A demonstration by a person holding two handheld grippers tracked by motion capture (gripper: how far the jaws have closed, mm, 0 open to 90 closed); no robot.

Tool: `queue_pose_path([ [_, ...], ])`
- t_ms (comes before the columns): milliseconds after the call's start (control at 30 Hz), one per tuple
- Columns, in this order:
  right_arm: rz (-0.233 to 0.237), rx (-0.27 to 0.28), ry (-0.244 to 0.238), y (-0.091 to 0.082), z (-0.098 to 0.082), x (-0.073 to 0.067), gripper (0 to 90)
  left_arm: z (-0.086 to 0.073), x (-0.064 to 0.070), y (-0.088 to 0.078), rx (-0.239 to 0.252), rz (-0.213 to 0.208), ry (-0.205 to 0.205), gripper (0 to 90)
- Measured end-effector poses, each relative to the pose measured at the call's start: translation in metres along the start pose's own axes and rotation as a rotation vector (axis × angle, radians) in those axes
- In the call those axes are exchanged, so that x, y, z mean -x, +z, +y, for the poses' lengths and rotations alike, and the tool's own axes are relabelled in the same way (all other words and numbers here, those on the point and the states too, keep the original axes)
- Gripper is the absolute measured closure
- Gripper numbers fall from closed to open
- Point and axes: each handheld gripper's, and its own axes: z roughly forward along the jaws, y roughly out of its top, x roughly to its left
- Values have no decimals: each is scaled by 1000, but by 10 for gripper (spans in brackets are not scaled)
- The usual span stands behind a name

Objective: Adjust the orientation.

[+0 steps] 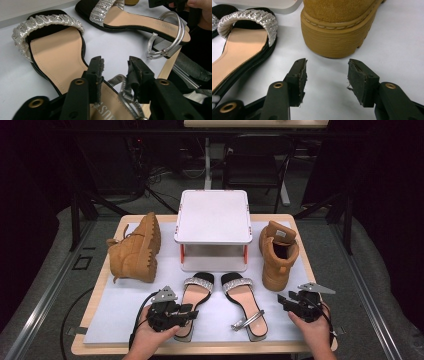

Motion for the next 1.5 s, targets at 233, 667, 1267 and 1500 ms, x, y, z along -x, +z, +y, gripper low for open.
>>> queue_pose_path([
  [233,-8,16,-8,1,4,0,485,3,-10,-9,3,35,-22,506],
  [667,-9,24,9,-5,0,2,456,5,-29,1,-137,82,-180,360],
  [1267,-13,29,16,-6,-1,1,446,30,-18,49,-335,303,-139,279],
  [1500,-13,27,15,-6,-1,1,445,29,-17,56,-366,335,-142,238],
])
